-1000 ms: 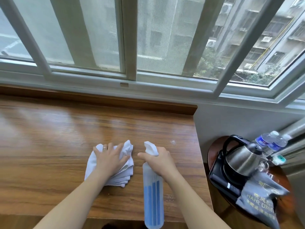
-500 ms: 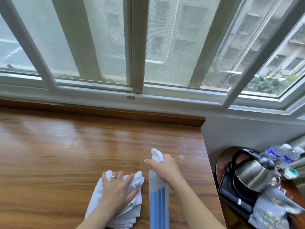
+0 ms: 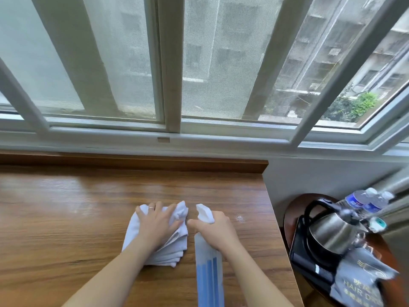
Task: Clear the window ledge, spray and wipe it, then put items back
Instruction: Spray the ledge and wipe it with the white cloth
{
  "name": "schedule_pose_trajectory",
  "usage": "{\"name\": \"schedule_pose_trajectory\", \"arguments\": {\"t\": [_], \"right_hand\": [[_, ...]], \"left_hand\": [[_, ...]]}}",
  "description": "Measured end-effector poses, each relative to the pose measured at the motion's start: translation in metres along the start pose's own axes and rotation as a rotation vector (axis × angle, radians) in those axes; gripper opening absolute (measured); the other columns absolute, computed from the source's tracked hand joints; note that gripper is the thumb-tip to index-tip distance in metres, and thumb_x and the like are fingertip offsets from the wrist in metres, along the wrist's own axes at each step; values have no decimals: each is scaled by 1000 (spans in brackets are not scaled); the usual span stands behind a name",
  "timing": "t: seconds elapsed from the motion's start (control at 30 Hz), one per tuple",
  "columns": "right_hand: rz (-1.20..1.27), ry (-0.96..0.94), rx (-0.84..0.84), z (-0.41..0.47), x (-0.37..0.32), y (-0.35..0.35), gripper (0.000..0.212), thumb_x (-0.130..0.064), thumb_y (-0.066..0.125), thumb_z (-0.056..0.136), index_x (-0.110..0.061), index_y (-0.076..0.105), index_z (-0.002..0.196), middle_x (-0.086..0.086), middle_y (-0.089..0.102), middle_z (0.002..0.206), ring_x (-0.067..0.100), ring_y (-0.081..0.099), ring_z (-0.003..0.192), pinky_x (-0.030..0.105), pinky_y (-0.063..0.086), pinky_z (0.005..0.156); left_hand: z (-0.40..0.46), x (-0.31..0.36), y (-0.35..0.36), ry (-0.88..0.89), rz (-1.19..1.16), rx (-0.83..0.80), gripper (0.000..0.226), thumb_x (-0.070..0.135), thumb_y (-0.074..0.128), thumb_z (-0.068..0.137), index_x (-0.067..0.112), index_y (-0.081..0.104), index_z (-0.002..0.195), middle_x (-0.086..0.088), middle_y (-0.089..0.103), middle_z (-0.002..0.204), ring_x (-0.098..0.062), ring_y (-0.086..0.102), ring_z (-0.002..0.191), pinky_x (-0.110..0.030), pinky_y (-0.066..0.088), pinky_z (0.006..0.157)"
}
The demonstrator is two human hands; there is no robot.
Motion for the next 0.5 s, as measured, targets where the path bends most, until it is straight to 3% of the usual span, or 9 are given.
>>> {"name": "schedule_pose_trajectory", "arguments": {"t": [0.5], "right_hand": [[-5, -3, 0, 18, -9, -3, 29, -48, 70, 77, -22, 59, 68, -8, 54, 64, 11, 49, 60, 28, 37, 58]], "left_hand": [[-68, 17, -9, 51, -60, 44, 45, 57, 56, 71, 28, 64, 104, -7, 56, 81, -33, 58, 76, -62, 37, 86]]}}
Point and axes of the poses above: each hand's wrist, its own z-axis towards the middle knuckle, its own y-axis out of the palm, x = y × z, the point moved 8 cm from there along z, towards the middle knuckle
